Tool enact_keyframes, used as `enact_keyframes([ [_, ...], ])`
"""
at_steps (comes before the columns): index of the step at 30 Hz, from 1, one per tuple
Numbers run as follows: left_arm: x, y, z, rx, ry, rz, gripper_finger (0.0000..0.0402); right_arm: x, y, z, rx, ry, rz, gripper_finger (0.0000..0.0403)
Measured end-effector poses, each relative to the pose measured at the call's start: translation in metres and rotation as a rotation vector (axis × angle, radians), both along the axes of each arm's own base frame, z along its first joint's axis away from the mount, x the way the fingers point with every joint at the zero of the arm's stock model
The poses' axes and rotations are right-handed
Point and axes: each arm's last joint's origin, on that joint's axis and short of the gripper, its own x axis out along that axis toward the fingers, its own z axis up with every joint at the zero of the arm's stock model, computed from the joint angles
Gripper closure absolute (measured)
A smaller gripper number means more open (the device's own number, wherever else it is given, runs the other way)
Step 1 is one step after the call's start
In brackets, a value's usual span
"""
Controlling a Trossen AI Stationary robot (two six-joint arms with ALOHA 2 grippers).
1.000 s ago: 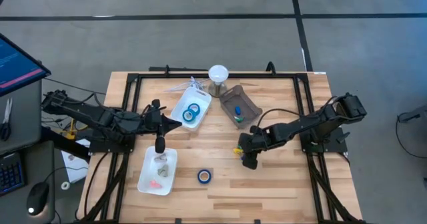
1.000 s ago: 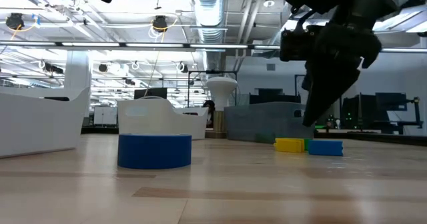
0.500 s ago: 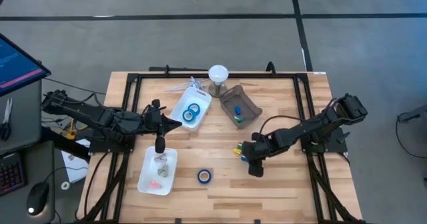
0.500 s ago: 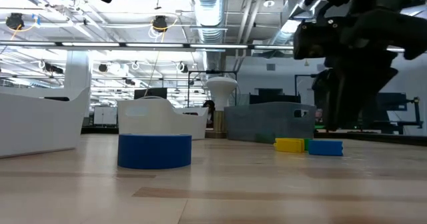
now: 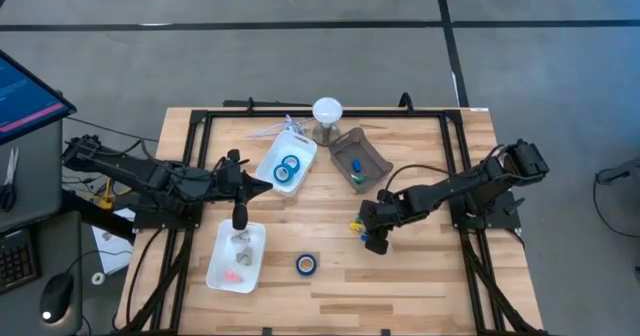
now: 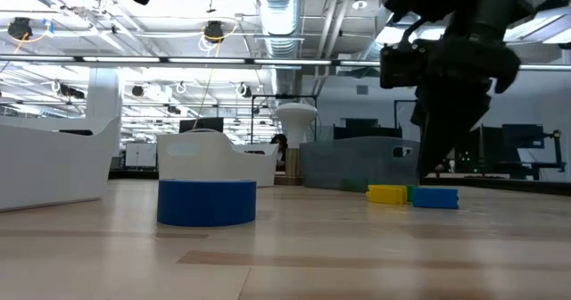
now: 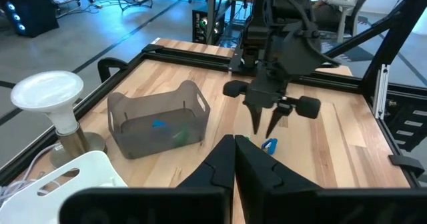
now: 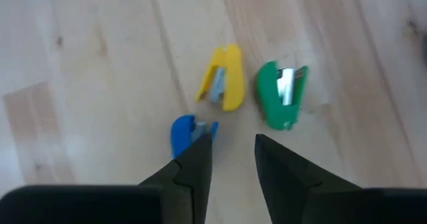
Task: Pick and place Stapler, Stapler remover, tape
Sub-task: Put the blue stapler into the black bin
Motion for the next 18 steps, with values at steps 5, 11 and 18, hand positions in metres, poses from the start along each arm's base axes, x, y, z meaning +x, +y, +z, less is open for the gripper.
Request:
enact_keyframes([
  [5,0.0,0.0,0.0,0.0,0.0,0.0,0.04,0.001,-0.004,0.0,0.006,0.002,-0.013,0.0296],
  [11,0.0,0.0,0.0,0.0,0.001,0.0,0.04,0.001,-0.002,-0.006,0.002,0.029,-0.004,0.0295],
  [18,0.0,0.0,0.0,0.001,0.004,0.0,0.04,0.009,0.008,-0.022,0.043,0.044,0.029,0.0295],
])
